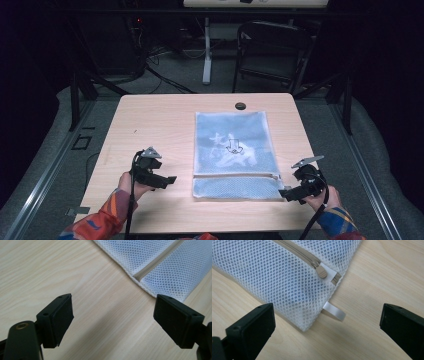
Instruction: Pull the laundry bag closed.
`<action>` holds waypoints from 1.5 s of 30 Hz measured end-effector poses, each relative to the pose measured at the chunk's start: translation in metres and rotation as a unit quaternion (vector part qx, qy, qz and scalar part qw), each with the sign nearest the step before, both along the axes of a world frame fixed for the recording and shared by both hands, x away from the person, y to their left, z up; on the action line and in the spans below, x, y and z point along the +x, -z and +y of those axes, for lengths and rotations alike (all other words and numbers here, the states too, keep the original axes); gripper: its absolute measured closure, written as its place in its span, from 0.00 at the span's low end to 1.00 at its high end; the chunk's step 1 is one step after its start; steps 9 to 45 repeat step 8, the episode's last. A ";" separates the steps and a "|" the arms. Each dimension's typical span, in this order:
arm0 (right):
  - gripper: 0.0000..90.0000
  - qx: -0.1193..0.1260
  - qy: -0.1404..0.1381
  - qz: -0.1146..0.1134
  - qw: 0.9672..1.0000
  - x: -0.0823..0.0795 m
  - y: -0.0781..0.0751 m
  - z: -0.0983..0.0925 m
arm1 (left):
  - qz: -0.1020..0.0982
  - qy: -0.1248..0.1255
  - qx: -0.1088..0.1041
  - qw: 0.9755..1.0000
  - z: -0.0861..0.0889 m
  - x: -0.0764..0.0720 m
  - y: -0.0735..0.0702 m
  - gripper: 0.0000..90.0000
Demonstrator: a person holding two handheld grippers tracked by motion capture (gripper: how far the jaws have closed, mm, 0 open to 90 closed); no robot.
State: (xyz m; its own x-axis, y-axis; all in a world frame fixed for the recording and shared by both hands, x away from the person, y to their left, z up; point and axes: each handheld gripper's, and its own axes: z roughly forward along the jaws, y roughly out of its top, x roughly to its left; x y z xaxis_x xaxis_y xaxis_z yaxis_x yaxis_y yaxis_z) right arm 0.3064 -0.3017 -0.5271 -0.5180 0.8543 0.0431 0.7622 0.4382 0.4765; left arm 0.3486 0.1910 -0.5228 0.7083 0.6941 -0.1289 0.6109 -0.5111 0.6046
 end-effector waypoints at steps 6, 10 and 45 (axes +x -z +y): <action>0.00 -0.009 0.002 -0.001 1.000 0.000 0.002 -0.002 | 0.005 -0.019 0.008 1.000 0.007 0.004 0.005 0.17; 0.00 -0.022 0.005 -0.004 1.000 0.002 0.003 -0.003 | 0.008 -0.024 0.014 1.000 0.008 0.006 0.008 0.16; 0.00 -0.022 0.005 -0.004 1.000 0.002 0.003 -0.003 | 0.008 -0.024 0.014 1.000 0.008 0.006 0.008 0.16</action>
